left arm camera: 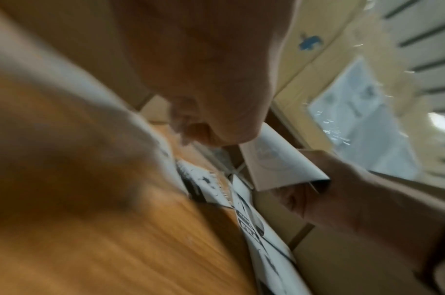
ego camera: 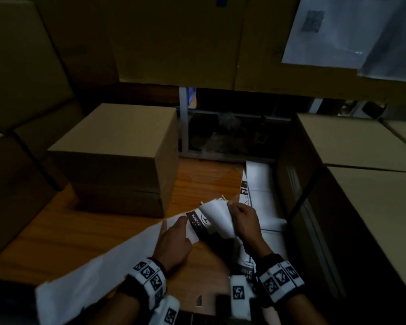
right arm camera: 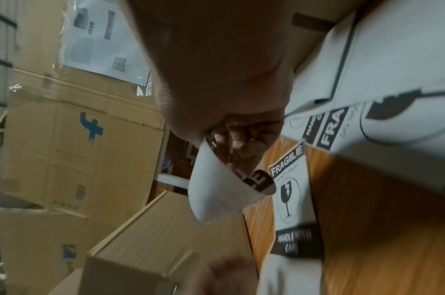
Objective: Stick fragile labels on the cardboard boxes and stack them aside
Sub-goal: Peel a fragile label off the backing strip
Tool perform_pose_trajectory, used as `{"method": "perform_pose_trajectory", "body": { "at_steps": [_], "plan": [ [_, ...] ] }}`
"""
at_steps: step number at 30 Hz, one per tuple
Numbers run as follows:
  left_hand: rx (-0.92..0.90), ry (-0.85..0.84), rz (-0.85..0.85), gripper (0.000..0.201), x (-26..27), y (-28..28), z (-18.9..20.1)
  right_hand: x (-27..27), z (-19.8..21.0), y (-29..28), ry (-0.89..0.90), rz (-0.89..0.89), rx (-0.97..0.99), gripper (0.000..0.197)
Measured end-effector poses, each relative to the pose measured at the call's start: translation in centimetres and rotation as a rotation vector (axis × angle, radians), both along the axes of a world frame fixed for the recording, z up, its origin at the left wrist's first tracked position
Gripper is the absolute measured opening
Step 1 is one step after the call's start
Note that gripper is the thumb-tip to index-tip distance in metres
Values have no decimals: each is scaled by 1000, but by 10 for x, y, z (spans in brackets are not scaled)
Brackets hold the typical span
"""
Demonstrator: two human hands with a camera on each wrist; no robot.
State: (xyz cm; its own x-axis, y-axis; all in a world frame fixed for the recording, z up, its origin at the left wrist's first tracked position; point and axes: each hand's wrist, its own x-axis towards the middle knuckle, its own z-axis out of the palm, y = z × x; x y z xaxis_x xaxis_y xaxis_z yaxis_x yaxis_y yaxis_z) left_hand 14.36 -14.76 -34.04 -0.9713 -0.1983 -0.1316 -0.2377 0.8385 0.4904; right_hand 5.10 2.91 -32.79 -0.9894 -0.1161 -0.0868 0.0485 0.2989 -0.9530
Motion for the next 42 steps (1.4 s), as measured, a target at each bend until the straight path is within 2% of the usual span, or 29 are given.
{"method": "perform_pose_trajectory", "body": {
  "at_steps": [6, 8, 12, 18, 21, 23, 24, 25, 27, 29, 31, 33, 35, 38, 40, 42],
  "plan": [
    [166, 454, 8, 29, 13, 12, 31, 7, -5, -19, 11, -18, -24, 54],
    [217, 462, -56, 38, 20, 19, 38, 10, 1, -27, 51, -65, -35, 39],
    [67, 460, -219, 69, 27, 17, 33, 26, 18, -51, 47, -167, -129, 16],
    [157, 611, -235, 64, 30, -22, 40, 52, 42, -94, 15, -192, -244, 21],
    [184, 637, -304, 76, 38, -47, 47, 64, 54, -122, -42, -238, -302, 18],
    [286, 627, -348, 82, 47, -64, 51, 72, 60, -138, -27, -263, -313, 14],
    [409, 612, -329, 83, 53, -71, 54, 76, 63, -146, -2, -265, -307, 14],
    [583, 598, -278, 82, 58, -78, 57, 81, 68, -153, 34, -255, -296, 14],
    [1045, 543, -98, 71, 61, -90, 68, 90, 75, -165, 125, -229, -256, 16],
    [1447, 352, 60, 50, 56, -101, 82, 100, 80, -176, 188, -190, -209, 16],
    [1679, 100, 106, 45, 51, -111, 97, 108, 81, -187, 214, -154, -172, 20],
    [1735, -9, 106, 45, 53, -122, 109, 114, 83, -194, 217, -133, -177, 30],
    [1680, -23, 71, 38, 56, -133, 114, 118, 86, -197, 241, -128, -189, 38],
    [1541, -5, 28, 29, 59, -143, 116, 122, 89, -194, 285, -123, -170, 28],
    [1496, -6, -6, 35, 62, -147, 120, 124, 92, -191, 299, -117, -150, 20],
    [1456, -15, -32, 45, 65, -149, 127, 122, 94, -186, 308, -113, -132, 24]
  ]
}}
